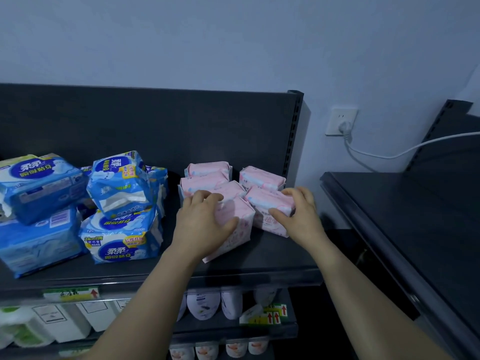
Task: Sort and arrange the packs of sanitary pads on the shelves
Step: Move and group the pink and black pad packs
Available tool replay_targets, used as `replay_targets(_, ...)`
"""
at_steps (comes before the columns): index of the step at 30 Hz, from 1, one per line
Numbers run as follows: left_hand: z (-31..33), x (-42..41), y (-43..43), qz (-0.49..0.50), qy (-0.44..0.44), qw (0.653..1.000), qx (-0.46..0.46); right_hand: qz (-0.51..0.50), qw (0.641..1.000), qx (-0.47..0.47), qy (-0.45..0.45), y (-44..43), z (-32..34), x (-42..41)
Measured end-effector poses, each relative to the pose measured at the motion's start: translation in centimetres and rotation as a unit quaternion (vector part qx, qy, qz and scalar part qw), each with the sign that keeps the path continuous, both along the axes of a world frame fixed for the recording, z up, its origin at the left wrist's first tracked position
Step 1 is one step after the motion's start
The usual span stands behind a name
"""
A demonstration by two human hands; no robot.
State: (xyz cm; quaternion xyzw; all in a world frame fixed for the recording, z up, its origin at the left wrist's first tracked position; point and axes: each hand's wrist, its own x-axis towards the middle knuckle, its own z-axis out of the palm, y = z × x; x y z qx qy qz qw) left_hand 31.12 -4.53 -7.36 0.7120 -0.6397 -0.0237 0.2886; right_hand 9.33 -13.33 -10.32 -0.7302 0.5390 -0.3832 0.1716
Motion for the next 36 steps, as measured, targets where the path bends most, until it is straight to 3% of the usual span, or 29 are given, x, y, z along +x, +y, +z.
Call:
replay_targets(9, 0.7, -4.2, -0.2, -0.128, -0.051, 0.987, -0.081, -0.021, 0.993, -0.082, 0.077, 5.6, 1.2, -3.8)
replay_targets(13, 0.0, -8.5, 0.2, -0.217, -0.049, 0.971, -0.09, -0.092, 0.986, -0.055, 0.129, 10.3, 1.1, -7.2)
replay_targets(19, -1.2, -16.5, 3.6, -0.347, -0.012, 0.934, -0.087, -0.223, 0.965, -0.036, 0.135, 19.6, 1.2, -13.2)
replay_targets(27, -0.2, -28.0, 12.9, -0.511, 0.027, 0.855, -0.09, -0.395, 0.907, -0.026, 0.147, 35.0, 2.8, -20.7)
replay_targets(36, -0.5, -40.1, 33.2, -0.653, 0.048, 0.752, -0.076, -0.553, 0.819, 0.018, 0.153, 59.7, 3.4, -26.8)
